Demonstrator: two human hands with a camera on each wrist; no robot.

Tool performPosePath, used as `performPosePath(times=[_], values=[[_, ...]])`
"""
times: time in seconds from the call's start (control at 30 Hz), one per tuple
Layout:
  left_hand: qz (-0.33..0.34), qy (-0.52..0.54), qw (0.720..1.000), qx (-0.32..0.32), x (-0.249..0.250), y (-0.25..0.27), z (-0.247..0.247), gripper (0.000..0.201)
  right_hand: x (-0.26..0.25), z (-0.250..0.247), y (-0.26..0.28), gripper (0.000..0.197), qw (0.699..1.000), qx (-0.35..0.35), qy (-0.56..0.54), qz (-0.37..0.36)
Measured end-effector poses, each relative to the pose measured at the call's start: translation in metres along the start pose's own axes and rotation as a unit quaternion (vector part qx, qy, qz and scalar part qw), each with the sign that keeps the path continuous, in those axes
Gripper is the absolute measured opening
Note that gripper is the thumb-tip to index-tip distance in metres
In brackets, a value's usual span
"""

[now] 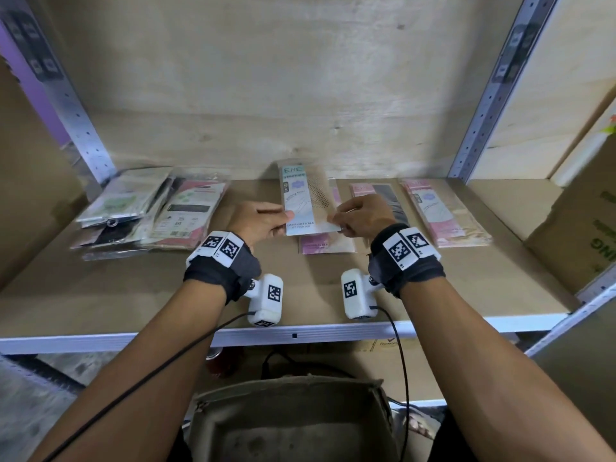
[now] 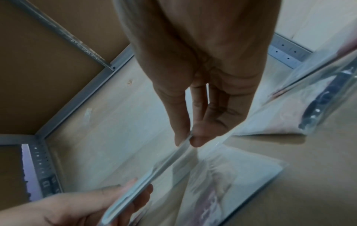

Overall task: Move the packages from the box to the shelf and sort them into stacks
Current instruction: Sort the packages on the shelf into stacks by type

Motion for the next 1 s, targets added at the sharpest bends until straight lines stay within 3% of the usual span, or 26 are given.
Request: performPosePath(times=[0.13,0.2,0.37,0.67,0.9,1.0], values=[[-0.032,-0.045,0.995,-0.082,-0.008,-0.004,0.020,0.024,0.003,-0.009,-0.001,0.028,0.996,0.014,0.092,-0.004],[-0.032,-0.062,0.993,-0.097,-0.010,-0.006,0.026,0.028,0.005,-0.012,0.001,0.036,0.989,0.008,0.150,0.004],[-0.044,-0.113,0.988,-0.096,-0.016,-0.011,0.030,0.031,0.003,-0.012,0.003,0.047,0.975,-0.012,0.219,0.019],[-0.065,-0.099,0.988,-0.097,-0.020,-0.012,0.031,0.041,0.003,-0.007,0.006,0.057,0.963,-0.032,0.268,0.013],[-0.059,-0.104,0.989,-0.092,-0.020,-0.012,0.032,0.047,0.004,-0.008,0.005,0.053,0.959,-0.035,0.280,0.008],[-0.056,-0.114,0.989,-0.076,-0.019,-0.013,0.027,0.038,0.004,-0.007,0.006,0.052,0.963,-0.029,0.268,-0.002]])
Point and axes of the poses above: each hand's wrist, its own y-axis away from the middle knuckle, its own z-axis out of the palm, x = y × z, the point moved 6 cm from there along -y, towards the middle knuckle, and after that the axes turned 8 degrees about x, right-handed, at the moved point
